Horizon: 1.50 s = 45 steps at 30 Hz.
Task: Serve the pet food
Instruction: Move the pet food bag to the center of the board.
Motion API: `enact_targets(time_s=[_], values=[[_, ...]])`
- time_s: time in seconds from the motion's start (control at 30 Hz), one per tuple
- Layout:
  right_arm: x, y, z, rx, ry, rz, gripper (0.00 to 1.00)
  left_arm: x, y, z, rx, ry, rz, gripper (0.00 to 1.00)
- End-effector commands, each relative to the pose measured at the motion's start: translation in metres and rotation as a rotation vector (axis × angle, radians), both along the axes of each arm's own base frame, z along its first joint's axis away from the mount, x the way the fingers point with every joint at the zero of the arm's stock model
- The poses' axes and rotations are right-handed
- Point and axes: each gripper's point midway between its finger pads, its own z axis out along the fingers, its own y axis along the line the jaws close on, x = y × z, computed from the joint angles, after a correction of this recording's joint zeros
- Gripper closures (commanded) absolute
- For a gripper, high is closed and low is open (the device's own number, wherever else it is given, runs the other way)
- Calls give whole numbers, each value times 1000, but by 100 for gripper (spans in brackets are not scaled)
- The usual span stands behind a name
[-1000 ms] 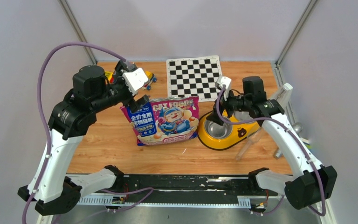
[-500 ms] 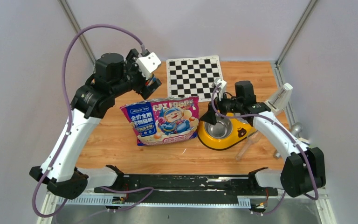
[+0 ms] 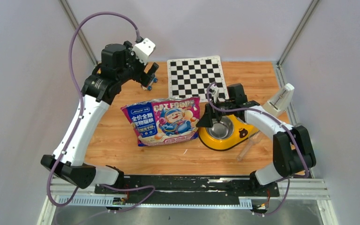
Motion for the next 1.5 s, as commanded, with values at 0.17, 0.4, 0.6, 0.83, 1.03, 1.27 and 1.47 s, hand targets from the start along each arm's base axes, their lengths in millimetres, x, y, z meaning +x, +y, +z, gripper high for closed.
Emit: enact_targets(time_s=[0.17,0.4,0.6,0.83,1.03,1.27,1.47], values=[[0,36,-4,5,-30,65,1,-3,-23,17,-98,-5,-100,0],[27,54,-11,-10,0,47,1,-10,-35,1,-123,69,-156,0],[47,65,0,22,-29,36,1,-14,-40,-15,-143,118,-171,0],[90,76,10,9,-99,-24,1,-20,-42,-12,-158,121,-190,0],[98,44,61,-60,-152,-140,1,-27,-40,-2,-130,106,-216,0],[77,9,162,-18,-418,-206,0,-25,-37,1,-58,104,-243,3],[67,11,197,31,-428,-200,1,-24,-38,-23,-24,230,-306,7]])
